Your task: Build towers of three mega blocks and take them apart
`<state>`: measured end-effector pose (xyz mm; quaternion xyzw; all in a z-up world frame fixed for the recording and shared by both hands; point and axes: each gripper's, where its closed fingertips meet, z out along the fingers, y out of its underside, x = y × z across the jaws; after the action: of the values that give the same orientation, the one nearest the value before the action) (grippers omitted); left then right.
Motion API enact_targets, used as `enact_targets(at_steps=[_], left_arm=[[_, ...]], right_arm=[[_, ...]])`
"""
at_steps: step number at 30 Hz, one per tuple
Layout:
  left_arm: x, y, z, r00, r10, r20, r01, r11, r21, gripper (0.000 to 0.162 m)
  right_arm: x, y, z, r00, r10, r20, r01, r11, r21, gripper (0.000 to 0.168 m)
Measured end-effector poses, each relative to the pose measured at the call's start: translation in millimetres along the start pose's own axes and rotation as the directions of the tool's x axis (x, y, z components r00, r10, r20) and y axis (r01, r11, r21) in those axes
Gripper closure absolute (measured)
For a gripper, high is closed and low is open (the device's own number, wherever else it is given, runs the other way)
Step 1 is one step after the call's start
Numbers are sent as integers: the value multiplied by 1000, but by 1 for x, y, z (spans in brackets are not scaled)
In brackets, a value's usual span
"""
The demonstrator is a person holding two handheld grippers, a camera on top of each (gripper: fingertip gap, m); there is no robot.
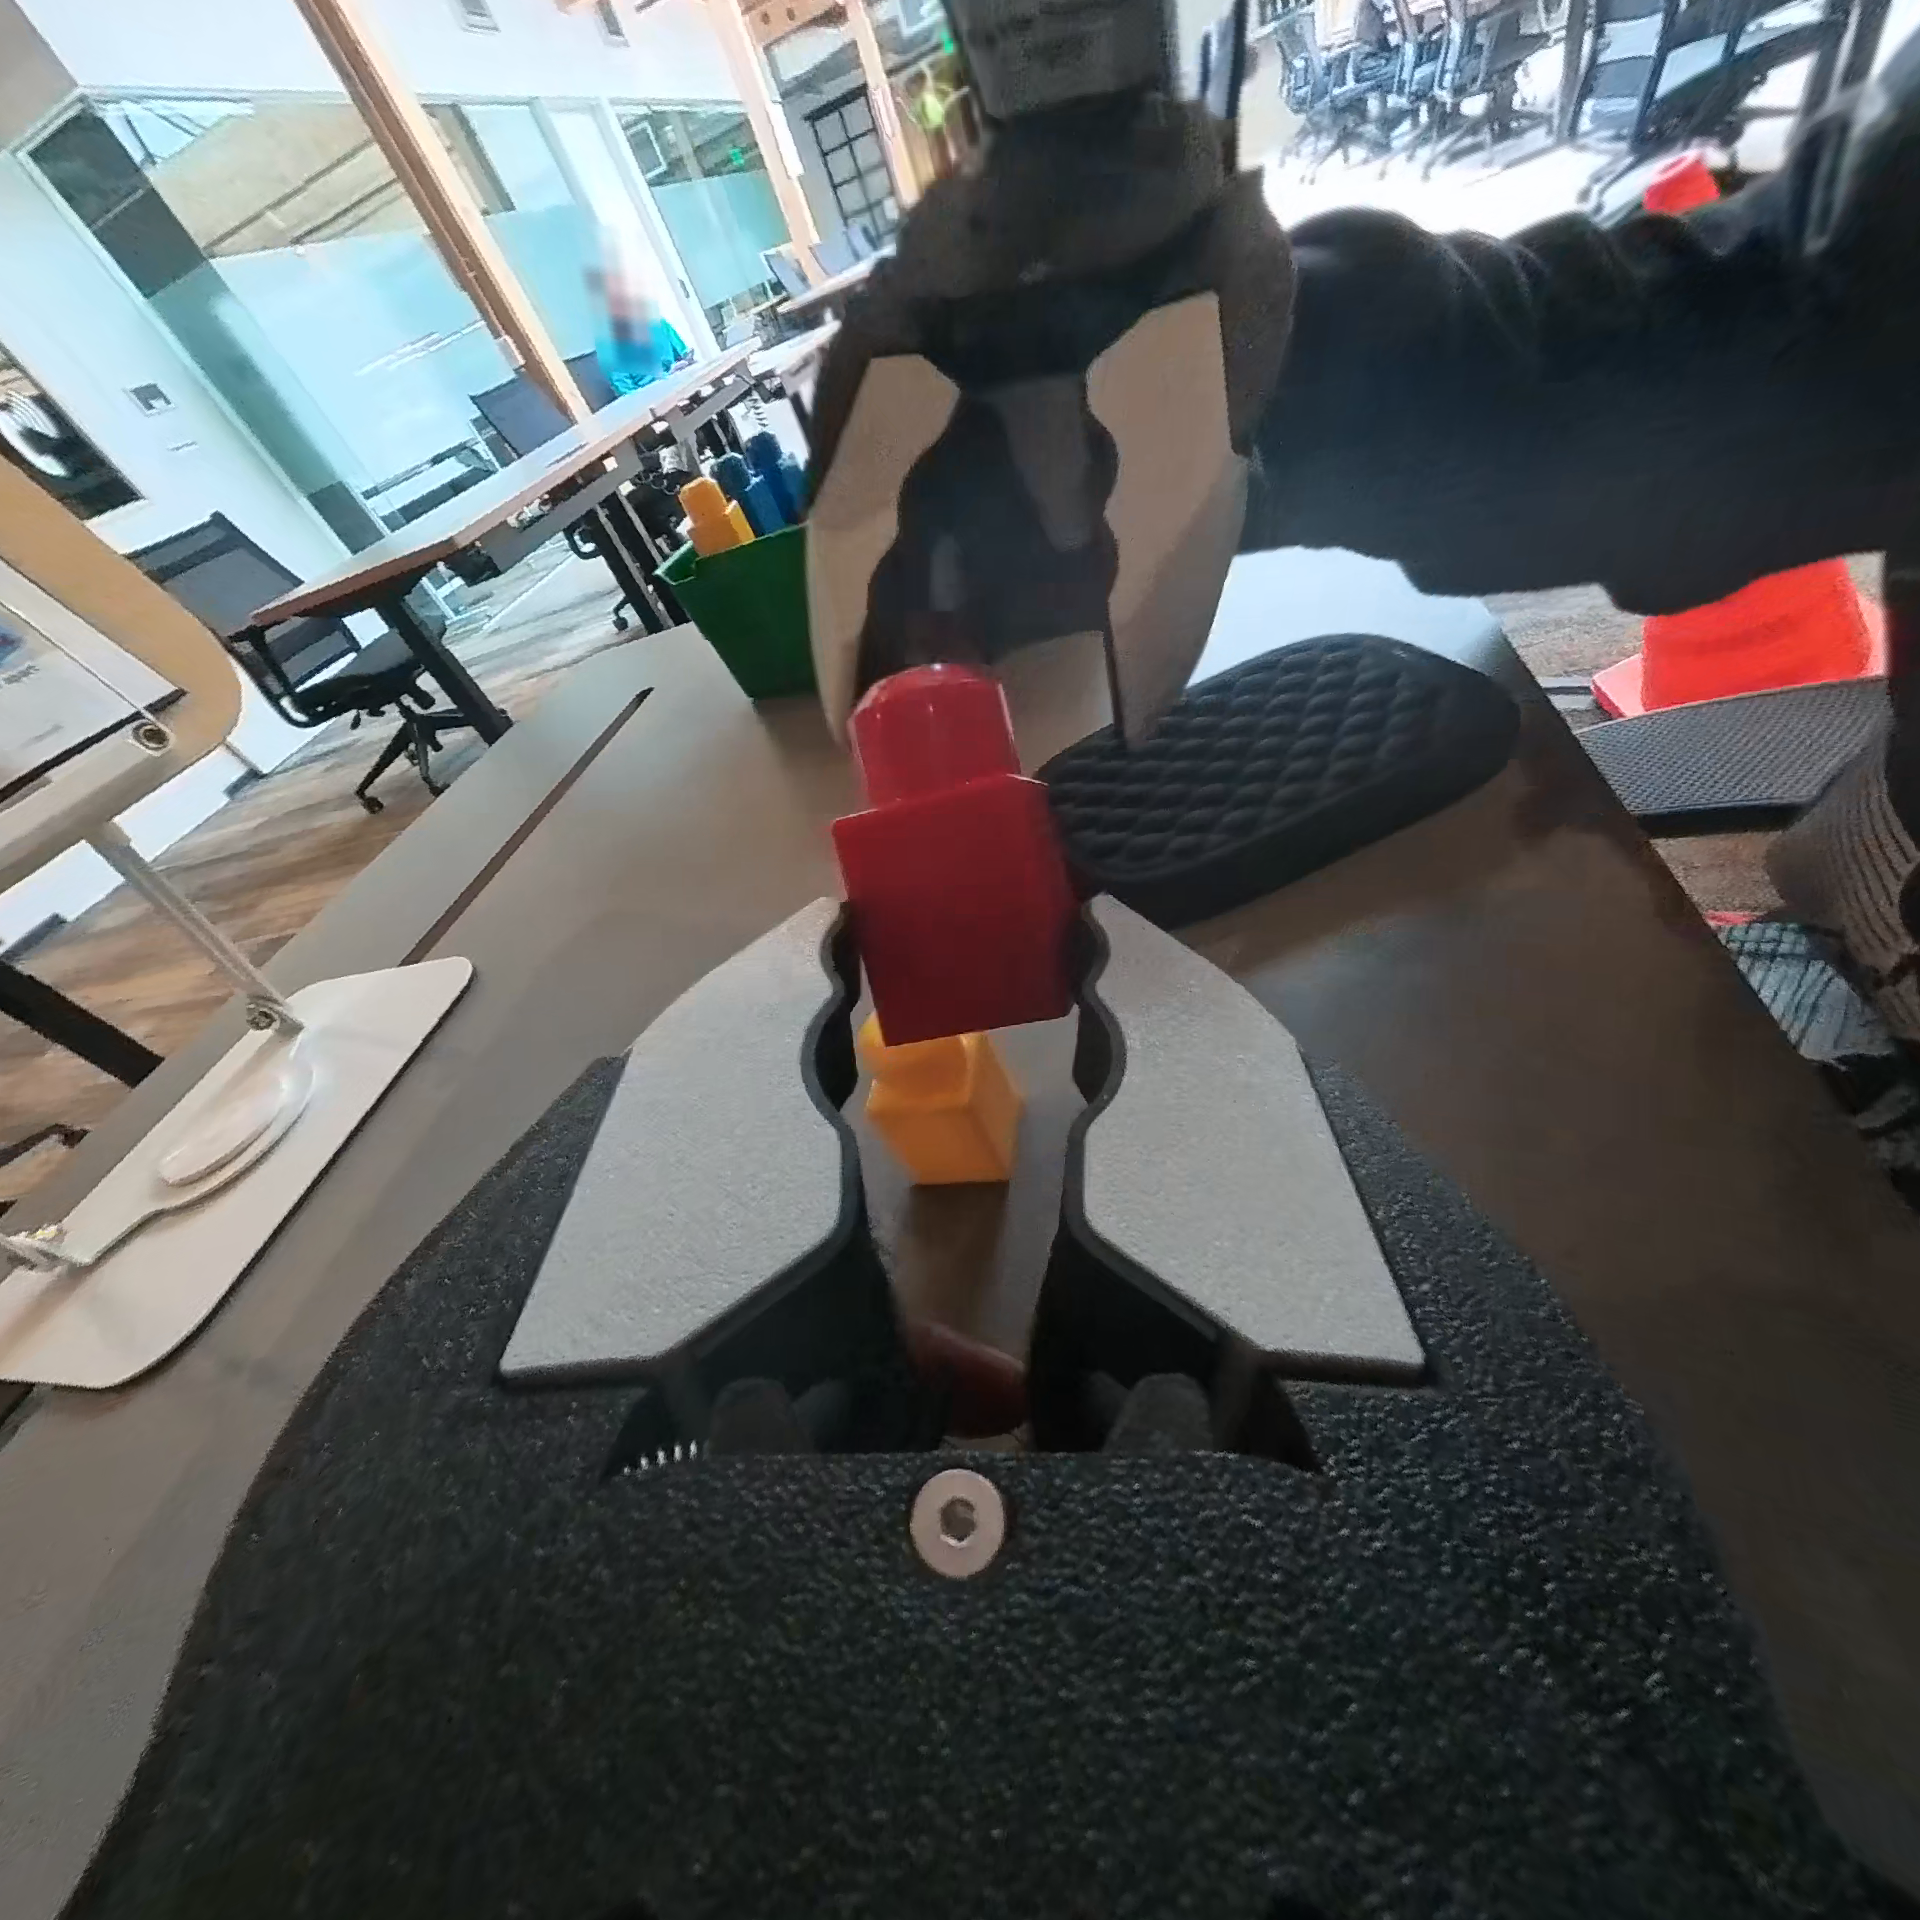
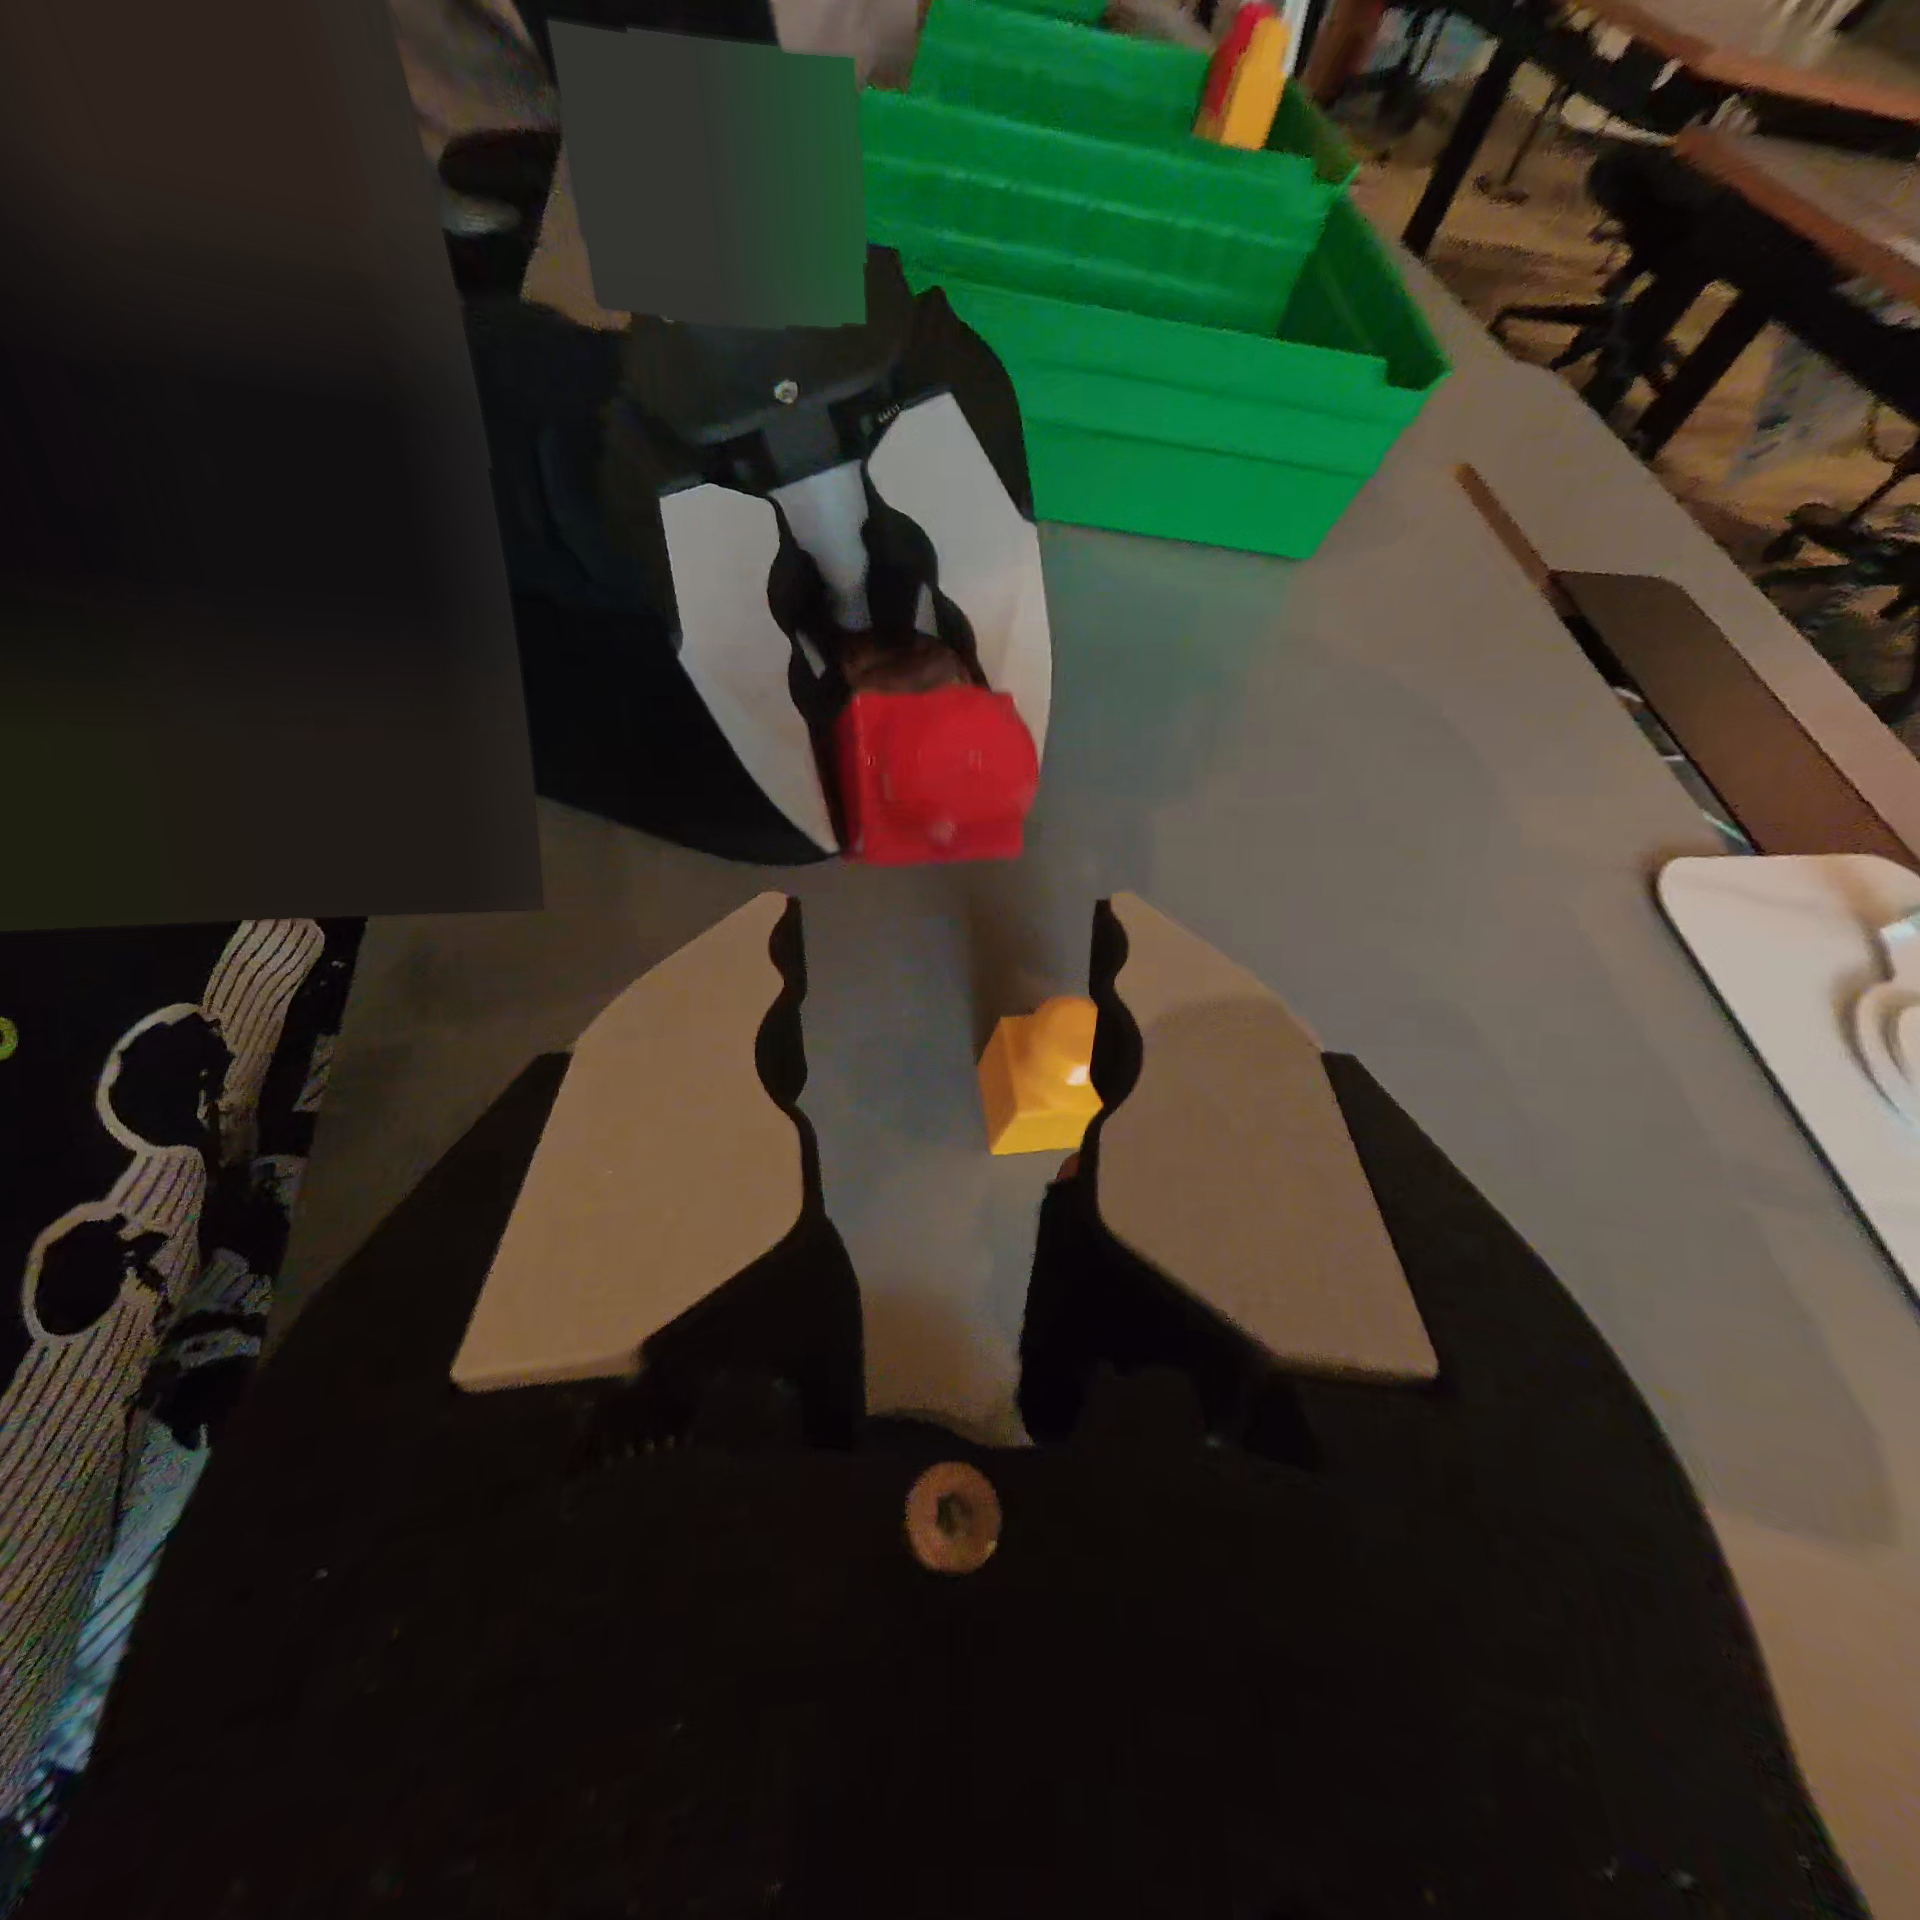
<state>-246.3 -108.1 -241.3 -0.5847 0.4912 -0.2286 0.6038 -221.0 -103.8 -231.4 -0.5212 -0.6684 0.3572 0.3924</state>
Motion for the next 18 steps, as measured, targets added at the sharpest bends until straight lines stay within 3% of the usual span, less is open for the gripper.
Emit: enact_targets(at_steps=[6, 9, 13, 18], left_arm=[[7, 3, 2, 1000, 11, -26, -11, 1000, -5, 123], [9, 5, 3, 999, 22, -32, -22, 1000, -17, 124], [10, 4, 2, 999, -6, -48, 6, 1000, 2, 125], [-1, 8, -8, 995, -71, -74, 75, 996, 54, 98]], right_arm=[[-12, -7, 22, 987, 16, 161, 2, 993, -115, 124], [-12, -5, 28, 985, -39, 168, 66, 985, -159, 135], [-12, -6, 28, 980, -88, 179, 123, 973, -196, 136], [2, -12, 16, 975, -147, 165, 187, 945, -270, 136]])
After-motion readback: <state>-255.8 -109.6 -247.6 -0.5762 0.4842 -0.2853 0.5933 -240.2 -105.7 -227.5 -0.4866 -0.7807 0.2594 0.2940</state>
